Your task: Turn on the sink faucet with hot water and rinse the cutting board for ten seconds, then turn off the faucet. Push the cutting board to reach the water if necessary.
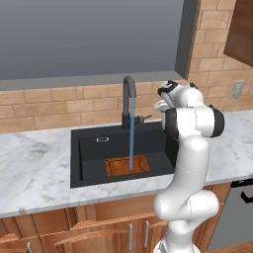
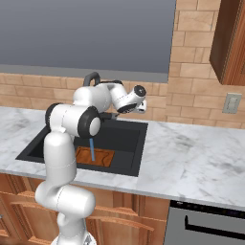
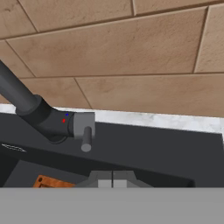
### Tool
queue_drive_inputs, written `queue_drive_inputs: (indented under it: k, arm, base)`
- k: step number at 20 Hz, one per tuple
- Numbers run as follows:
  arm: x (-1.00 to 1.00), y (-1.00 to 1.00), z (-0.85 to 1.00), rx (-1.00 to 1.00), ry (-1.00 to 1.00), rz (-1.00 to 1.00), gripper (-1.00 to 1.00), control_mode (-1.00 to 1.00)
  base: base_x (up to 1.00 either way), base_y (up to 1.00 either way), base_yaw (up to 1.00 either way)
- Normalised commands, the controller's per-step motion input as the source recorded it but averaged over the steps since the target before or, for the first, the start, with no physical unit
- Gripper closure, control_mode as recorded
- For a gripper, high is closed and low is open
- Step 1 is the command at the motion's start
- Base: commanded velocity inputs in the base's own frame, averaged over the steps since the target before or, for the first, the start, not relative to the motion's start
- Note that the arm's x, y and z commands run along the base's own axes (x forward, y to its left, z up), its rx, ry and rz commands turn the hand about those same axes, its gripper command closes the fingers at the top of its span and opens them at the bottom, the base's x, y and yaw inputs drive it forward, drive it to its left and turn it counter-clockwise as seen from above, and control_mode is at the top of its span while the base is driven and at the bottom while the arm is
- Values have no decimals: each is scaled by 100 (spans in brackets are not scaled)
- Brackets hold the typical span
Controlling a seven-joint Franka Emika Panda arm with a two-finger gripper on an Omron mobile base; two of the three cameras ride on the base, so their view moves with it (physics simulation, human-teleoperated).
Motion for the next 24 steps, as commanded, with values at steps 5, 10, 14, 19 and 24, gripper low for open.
queue_drive_inputs:
  k: [5,10,14,19,24]
  arm:
    - [0,0,0,0,0,0,100,-100]
    - [0,0,0,0,0,0,100,-100]
    - [0,0,0,0,0,0,100,-100]
    - [0,0,0,0,0,0,100,-100]
    - [0,0,0,0,0,0,100,-100]
  base:
    - [0,0,0]
    - [0,0,0]
    - [0,0,0]
    - [0,0,0]
    - [0,0,0]
